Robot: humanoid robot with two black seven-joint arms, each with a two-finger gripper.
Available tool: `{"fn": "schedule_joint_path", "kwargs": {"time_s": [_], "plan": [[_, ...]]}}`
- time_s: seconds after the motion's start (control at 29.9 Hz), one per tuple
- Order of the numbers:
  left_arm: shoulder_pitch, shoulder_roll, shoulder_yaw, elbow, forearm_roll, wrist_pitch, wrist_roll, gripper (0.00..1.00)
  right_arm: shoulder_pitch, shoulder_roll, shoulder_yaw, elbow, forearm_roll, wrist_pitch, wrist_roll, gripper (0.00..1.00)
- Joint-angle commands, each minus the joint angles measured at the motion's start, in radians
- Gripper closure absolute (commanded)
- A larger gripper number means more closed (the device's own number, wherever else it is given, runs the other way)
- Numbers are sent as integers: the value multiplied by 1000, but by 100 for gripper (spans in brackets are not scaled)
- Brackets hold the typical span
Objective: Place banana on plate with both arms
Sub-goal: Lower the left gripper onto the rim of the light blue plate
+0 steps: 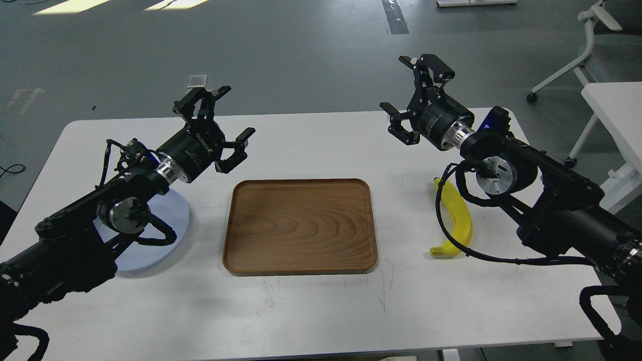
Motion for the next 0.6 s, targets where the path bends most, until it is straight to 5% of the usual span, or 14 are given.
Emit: {"fn": "schedule_joint_path", "kwargs": {"time_s": [0.0,0.57], "plan": [[0,-1,3,0,10,0,0,2,-1,2,-3,-9,0,1,1,1],[16,-1,1,8,0,38,-10,2,6,11,-16,-9,-2,2,1,0]]}}
